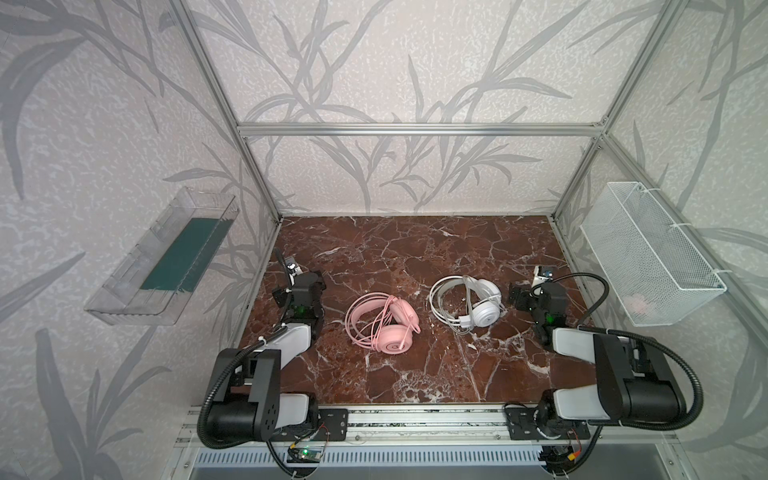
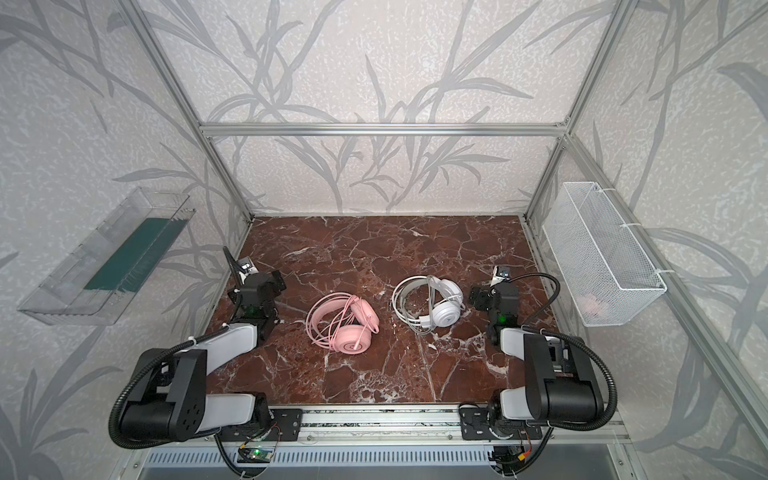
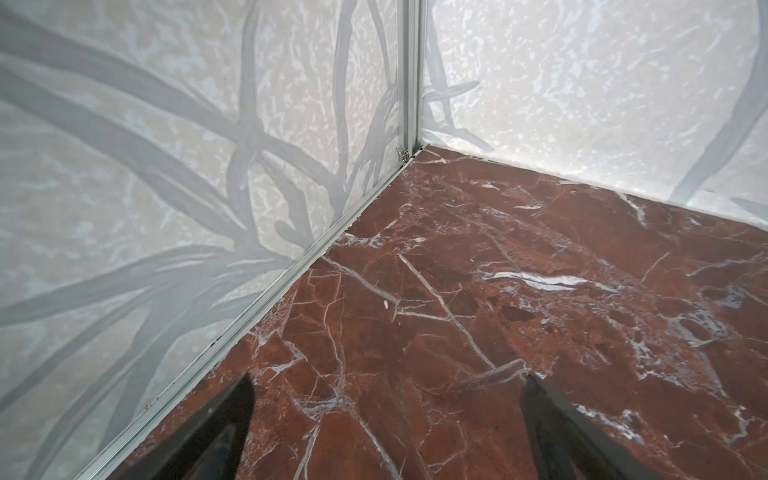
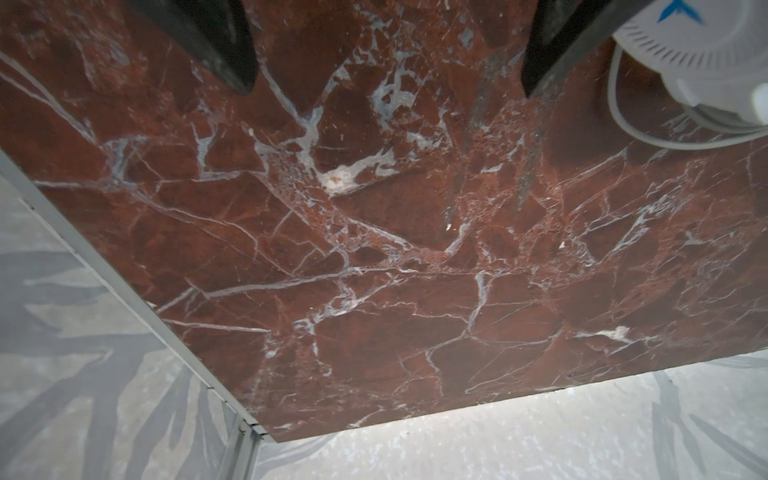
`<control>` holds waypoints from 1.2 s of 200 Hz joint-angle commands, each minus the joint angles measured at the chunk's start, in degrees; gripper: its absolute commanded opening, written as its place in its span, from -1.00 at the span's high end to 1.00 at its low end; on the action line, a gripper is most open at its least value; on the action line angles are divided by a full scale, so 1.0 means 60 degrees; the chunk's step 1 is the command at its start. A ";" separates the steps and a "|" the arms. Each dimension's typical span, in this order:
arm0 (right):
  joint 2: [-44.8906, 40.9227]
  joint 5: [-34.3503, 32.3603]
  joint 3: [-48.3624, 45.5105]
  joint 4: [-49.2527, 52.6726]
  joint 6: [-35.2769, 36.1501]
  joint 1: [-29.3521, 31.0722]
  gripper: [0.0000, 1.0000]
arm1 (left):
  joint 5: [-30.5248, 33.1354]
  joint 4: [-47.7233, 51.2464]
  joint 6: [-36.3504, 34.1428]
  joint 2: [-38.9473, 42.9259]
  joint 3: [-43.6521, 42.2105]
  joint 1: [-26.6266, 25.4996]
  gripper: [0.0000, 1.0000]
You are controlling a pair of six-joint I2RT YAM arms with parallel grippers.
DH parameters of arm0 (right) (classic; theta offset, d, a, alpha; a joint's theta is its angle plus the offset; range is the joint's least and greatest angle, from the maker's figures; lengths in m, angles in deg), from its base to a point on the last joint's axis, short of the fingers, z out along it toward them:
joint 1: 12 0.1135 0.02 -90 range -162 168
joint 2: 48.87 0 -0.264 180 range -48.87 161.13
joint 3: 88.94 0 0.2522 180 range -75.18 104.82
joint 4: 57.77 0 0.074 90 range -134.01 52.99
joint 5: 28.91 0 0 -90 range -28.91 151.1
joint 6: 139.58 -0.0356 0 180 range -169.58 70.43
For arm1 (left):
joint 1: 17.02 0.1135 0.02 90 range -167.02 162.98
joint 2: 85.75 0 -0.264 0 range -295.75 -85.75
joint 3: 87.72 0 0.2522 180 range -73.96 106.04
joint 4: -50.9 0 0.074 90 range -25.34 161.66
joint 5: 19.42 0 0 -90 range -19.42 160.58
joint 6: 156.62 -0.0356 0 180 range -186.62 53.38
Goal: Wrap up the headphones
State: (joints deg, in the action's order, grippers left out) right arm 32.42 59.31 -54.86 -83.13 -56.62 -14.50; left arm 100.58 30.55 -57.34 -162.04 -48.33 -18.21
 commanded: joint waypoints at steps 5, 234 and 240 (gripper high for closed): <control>0.0040 0.0235 0.0281 -0.0799 0.0638 0.0318 -0.98 | -0.0144 -0.1153 0.0001 -0.0225 -0.0560 0.0060 -0.98; 0.1128 -0.1373 0.0218 -0.1921 0.1362 0.1406 -0.98 | -0.2041 -0.3866 -0.0829 -0.2312 -0.0883 0.0202 -0.98; 0.1120 -0.1373 0.0218 -0.1932 0.1365 0.1399 -0.98 | -0.2038 -0.3873 -0.0829 -0.2313 -0.0887 0.0199 -0.98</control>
